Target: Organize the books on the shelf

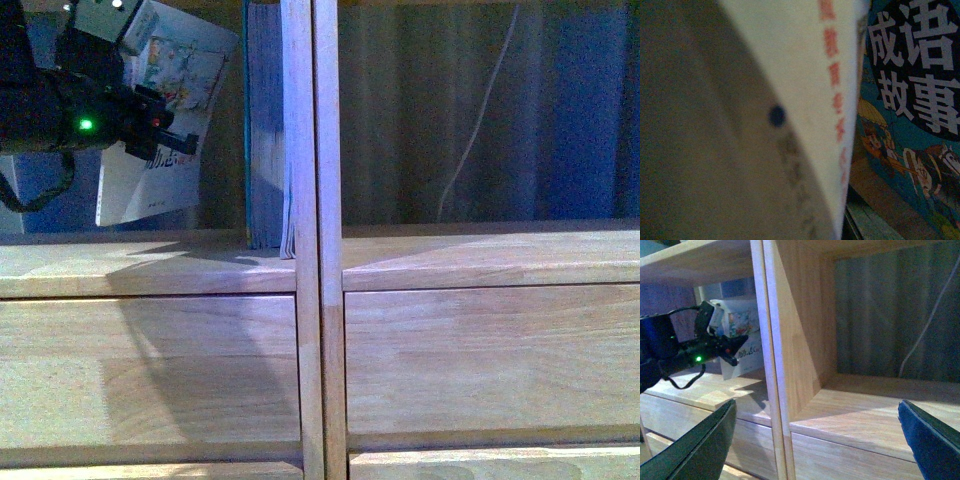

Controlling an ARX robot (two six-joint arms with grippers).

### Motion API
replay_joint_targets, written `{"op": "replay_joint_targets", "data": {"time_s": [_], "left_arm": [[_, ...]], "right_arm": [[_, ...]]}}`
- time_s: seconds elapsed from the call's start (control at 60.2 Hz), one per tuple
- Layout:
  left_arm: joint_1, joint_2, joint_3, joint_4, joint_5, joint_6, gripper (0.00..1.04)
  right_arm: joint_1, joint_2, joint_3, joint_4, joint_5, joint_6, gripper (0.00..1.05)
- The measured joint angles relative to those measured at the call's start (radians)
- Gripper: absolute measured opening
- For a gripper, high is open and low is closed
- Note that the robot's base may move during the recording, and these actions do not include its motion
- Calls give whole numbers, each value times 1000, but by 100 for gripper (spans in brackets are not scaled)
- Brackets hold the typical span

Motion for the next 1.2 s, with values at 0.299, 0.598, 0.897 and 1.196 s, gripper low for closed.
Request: {"op": "replay_joint_targets", "data": {"time_s": [0.299,0.598,0.897,1.196], "left_arm": [[-26,62,53,-19,-66,65,15],[-68,69,53,-62,-63,100,47],[-91,60,24,-40,-59,106,92],[-90,-24,-67,-54,-16,56,97]], "right_arm": [[30,-85,-28,-39,38,-179,98],[30,-85,-28,-41,39,-190,98],[30,-85,-28,-41,39,-191,98],[30,-85,-28,-41,39,-192,98]]}}
